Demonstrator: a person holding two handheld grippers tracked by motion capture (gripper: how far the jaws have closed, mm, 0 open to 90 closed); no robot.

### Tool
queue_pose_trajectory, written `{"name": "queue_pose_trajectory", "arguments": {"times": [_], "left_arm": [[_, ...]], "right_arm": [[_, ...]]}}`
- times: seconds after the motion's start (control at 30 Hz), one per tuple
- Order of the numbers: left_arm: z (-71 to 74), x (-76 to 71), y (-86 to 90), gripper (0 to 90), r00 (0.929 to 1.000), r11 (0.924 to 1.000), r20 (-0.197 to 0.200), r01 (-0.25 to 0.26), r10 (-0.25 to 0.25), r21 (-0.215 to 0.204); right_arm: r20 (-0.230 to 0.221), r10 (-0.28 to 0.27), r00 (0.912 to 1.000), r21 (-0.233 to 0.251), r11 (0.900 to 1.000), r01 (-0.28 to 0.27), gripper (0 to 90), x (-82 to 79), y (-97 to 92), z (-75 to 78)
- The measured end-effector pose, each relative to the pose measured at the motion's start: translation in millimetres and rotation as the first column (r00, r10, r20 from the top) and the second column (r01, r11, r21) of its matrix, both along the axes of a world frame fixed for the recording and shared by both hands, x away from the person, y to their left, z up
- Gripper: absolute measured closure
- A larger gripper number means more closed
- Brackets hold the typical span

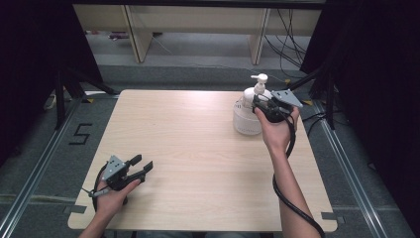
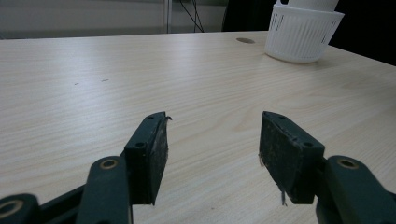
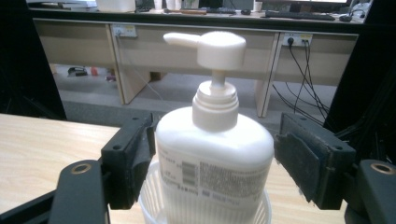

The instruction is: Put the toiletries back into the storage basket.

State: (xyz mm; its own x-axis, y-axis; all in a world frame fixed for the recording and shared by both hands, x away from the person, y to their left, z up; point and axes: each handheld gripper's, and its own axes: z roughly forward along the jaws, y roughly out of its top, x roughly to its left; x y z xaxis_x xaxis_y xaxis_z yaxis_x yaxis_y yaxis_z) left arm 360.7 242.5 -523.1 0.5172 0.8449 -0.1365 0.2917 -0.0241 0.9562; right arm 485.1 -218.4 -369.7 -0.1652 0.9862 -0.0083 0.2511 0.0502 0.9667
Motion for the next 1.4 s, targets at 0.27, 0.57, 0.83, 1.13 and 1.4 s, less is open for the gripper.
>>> {"name": "queue_pose_trajectory", "arguments": {"times": [0.27,0.57,0.83,1.13,1.4], "left_arm": [[0.0,-0.1,-0.2,41.4,1.0000,1.0000,-0.002,0.000,0.000,0.000],[0.0,-0.1,-0.4,41.4,1.0000,1.0000,-0.003,-0.004,0.004,0.000],[0.0,-0.2,-0.4,41.4,1.0000,1.0000,-0.002,-0.007,0.007,0.000],[0.0,-0.5,-0.3,41.4,0.9999,0.9999,-0.001,-0.010,0.010,0.000],[0.0,-0.6,-0.5,41.4,0.9999,0.9999,-0.001,-0.011,0.011,0.002]], "right_arm": [[-0.008,0.008,0.9999,-0.004,1.0000,-0.008,29.2,-11.8,-3.8,-4.8],[-0.017,0.021,0.9996,-0.026,0.9994,-0.021,28.8,-32.5,-13.0,-14.8],[-0.023,0.032,0.9992,-0.033,0.9989,-0.033,28.5,-46.5,-21.5,-22.2],[-0.067,0.035,0.9972,-0.007,0.9994,-0.035,28.2,-63.7,-29.5,-39.6],[-0.096,0.043,0.9945,-0.010,0.9990,-0.044,28.1,-77.6,-39.2,-56.1]]}}
